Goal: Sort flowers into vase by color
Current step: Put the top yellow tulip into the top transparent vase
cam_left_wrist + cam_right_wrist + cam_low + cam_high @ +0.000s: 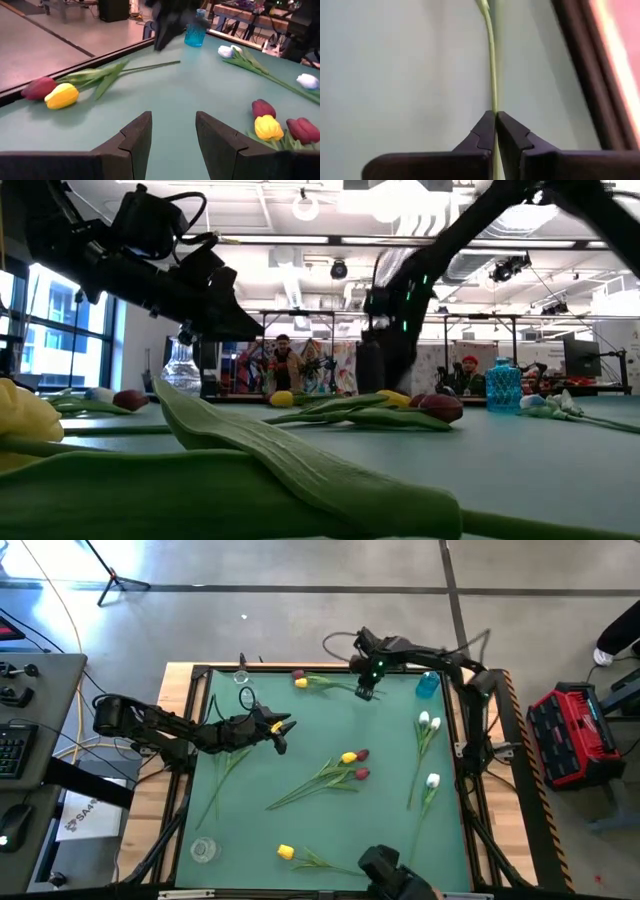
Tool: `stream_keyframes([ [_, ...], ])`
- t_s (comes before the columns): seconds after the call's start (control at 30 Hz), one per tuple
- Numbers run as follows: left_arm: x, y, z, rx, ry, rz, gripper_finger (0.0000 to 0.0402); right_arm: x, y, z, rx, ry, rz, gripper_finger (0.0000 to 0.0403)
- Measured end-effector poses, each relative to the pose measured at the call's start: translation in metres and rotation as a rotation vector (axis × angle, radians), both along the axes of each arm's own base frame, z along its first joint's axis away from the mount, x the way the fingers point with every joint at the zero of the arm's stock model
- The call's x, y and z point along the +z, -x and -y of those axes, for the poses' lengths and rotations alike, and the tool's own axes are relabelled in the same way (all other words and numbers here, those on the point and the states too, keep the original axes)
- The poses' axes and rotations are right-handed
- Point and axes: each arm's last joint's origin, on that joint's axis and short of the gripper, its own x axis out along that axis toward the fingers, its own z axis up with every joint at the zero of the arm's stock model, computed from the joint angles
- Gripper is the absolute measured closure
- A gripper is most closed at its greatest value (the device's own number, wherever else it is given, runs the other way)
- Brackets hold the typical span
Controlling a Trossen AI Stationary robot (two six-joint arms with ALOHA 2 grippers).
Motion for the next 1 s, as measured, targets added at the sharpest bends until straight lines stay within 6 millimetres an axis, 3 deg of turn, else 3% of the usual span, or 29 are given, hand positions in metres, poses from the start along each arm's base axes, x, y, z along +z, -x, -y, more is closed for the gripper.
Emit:
stream_keyframes([
  [0.33,0.004,-0.002,0.0,0.004,0.026,0.054,0.0259,0.06,0.002,-0.042,0.05,-0.006,0.097,0.0403],
  [0.53,0.005,-0.003,0.0,0.008,0.041,0.068,0.0259,0.108,0.003,-0.061,0.049,0.053,0.311,0.0402],
  [0.67,0.005,-0.003,0.0,0.01,0.046,0.071,0.0259,0.127,0.01,-0.069,0.042,0.084,0.356,0.0402],
  [0.8,0.005,-0.003,0.0,0.01,0.047,0.068,0.0259,0.115,0.015,-0.077,0.035,0.031,0.273,0.0402],
  [1.0,0.005,-0.003,0.0,0.006,0.031,0.058,0.0259,0.056,0.009,-0.085,0.072,0.098,0.275,0.0388],
])
